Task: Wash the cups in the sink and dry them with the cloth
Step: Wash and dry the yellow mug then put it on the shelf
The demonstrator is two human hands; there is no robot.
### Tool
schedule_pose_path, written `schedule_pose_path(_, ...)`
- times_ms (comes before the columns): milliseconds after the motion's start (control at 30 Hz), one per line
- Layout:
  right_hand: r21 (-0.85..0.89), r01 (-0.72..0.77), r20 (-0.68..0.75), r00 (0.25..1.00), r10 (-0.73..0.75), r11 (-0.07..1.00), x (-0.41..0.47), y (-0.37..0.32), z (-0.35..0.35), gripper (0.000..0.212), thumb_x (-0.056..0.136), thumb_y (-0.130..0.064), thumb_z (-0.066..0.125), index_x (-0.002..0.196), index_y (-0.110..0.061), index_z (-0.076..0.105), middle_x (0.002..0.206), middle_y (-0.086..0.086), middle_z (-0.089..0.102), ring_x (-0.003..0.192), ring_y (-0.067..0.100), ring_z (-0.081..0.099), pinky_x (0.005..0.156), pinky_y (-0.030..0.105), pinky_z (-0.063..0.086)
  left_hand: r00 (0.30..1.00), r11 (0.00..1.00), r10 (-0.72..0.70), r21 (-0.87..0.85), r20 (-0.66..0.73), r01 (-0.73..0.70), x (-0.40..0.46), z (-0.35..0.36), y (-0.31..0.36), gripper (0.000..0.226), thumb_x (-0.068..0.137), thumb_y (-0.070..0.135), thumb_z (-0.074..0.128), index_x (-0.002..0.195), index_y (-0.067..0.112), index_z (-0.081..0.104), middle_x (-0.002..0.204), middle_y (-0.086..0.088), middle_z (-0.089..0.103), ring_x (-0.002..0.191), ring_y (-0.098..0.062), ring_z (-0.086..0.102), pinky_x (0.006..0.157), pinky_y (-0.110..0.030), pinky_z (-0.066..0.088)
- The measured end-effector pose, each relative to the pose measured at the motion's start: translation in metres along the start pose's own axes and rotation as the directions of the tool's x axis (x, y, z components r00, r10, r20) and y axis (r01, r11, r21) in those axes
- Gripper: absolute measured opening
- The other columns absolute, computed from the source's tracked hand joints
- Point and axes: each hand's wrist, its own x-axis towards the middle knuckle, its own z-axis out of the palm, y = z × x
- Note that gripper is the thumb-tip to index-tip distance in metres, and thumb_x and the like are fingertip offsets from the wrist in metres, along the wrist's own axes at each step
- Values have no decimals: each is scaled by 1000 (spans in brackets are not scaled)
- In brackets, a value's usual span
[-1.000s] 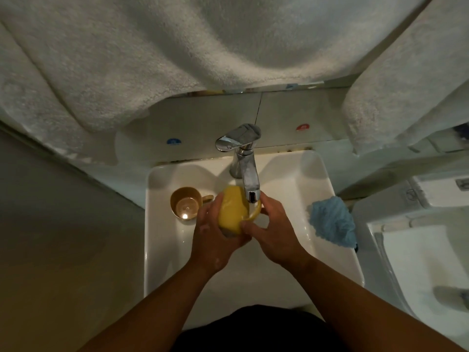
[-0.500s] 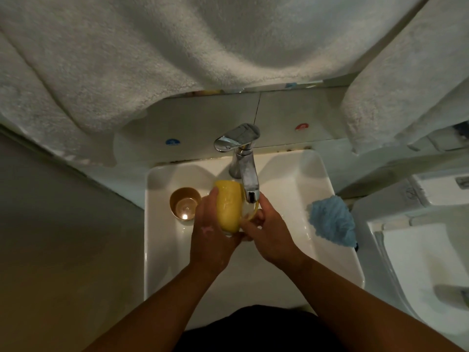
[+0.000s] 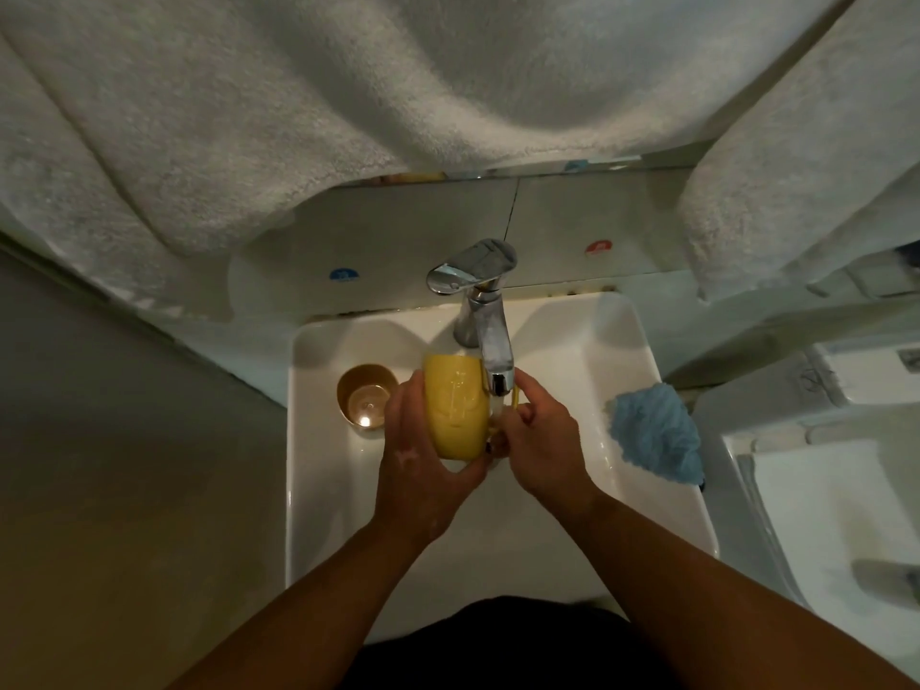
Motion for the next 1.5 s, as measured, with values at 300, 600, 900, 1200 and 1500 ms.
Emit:
schedule_pose_path(300,-30,13,42,999,-11,999,4,-3,3,22,102,-26,55,124,-26,57,98,-9,67,83,4,64,62,6,47,987,989,-122,-75,107,130,7,3,-3,127,60,40,96,158,14,18,154,-6,37,132,-21,46,90,-19,43)
schedule_pose_path(600,-431,173,137,983,-125,886,10,-2,-1,6,101,-16,53,102,-12,58,90,4,68,77,21,65,72,23,55,905,890,-351,-216,242,402,10,-7,-5,120,60,56,84,154,33,13,137,3,42,114,-20,52,85,-36,51)
schedule_pose_path(900,-327,54,125,992,-14,943,9,-6,-2,29,104,-26,38,88,-14,59,78,1,69,68,16,66,65,30,53,857,822,-379,-298,349,485,12,-8,-10,128,49,58,83,152,46,8,137,7,34,116,-22,50,86,-45,59)
schedule_pose_path(1200,8,-121,157,980,119,993,7,-8,-5,22,101,-31,51,81,-23,50,75,-6,55,68,10,50,64,29,41,751,704,-430,-335,501,627,15,-3,-14,103,51,63,87,136,41,34,126,9,54,111,-17,60,95,-52,57)
schedule_pose_path(1500,-25,-69,-34,997,68,997,10,4,-10,19,104,-25,47,91,-21,60,86,-3,62,79,10,57,70,31,44,796,775,-335,-333,504,537,25,3,-7,56,67,74,70,114,48,55,116,8,61,103,-21,65,86,-53,60)
